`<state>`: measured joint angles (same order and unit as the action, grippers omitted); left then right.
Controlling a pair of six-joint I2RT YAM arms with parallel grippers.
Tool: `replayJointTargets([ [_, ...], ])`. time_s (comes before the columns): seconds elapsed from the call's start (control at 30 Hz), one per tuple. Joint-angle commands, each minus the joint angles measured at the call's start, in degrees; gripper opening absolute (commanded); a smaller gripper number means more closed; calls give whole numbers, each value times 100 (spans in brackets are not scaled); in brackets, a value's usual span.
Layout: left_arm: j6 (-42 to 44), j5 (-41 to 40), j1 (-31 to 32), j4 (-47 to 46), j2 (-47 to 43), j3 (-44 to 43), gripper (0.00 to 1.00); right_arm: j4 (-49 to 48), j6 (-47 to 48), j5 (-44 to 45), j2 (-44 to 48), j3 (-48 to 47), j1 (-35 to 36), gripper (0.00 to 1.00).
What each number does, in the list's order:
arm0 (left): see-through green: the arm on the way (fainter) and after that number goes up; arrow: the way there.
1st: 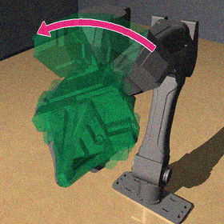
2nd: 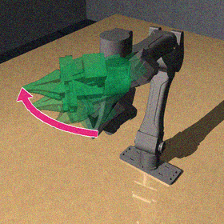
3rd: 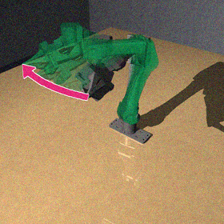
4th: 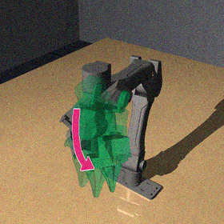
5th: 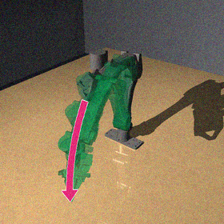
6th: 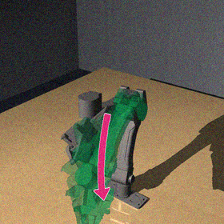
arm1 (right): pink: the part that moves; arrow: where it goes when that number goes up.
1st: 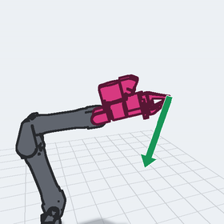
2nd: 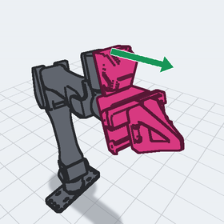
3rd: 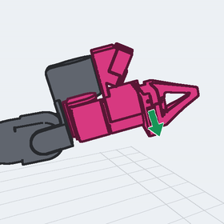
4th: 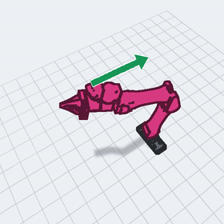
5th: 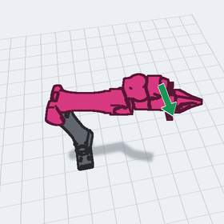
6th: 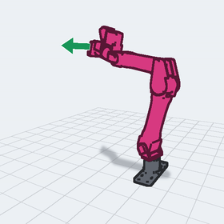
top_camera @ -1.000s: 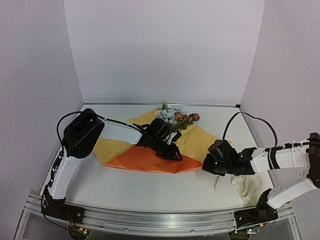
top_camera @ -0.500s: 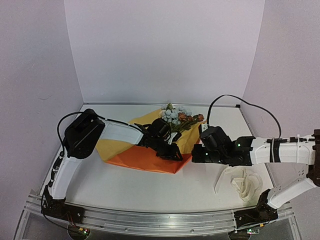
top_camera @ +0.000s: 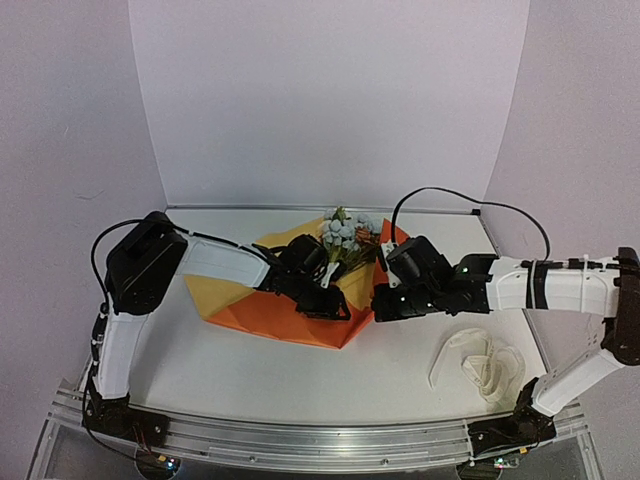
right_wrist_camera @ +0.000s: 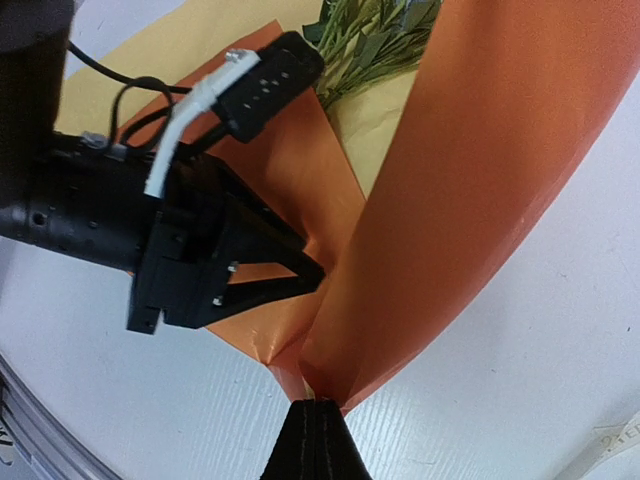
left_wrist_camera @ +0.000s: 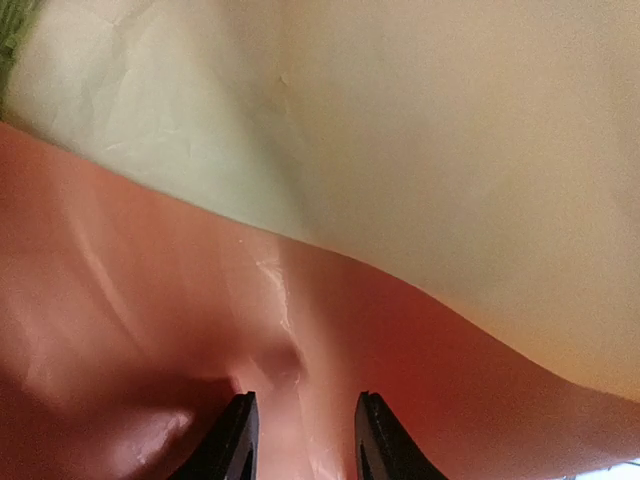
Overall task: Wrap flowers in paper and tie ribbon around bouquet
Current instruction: Fold the one-fourth-folded wrapping paper at the center of the board.
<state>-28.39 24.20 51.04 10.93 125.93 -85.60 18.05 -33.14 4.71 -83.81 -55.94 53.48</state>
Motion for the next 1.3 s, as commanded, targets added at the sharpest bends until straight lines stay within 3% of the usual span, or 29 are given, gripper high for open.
replayJointTargets([
  [0.0, 109, -121, -106, -39, -944, 299, 38, 281, 140, -217, 26, -284, -102, 0],
  [0.17, -113, -317, -536, 154, -1648, 1095, 37, 294, 79, -236, -37, -277, -117, 0],
  [0.4, 71, -1127, -1095, 821, -1932, 2205, 22, 303, 27, -272, 15, -186, -197, 0],
  [0.63, -143, -1275, -1056, 705, -1859, 2581, 17, 296, 58, -294, 187, 24, -307, 0],
  [1.0, -966, -1089, -341, 422, -1480, 2430, 16, 306, 431, -624, 642, 262, -650, 0],
  [1.27, -1203, -929, -154, 199, -1490, 2431, 15, 403, 547, -1758, -270, -701, -628, 0],
])
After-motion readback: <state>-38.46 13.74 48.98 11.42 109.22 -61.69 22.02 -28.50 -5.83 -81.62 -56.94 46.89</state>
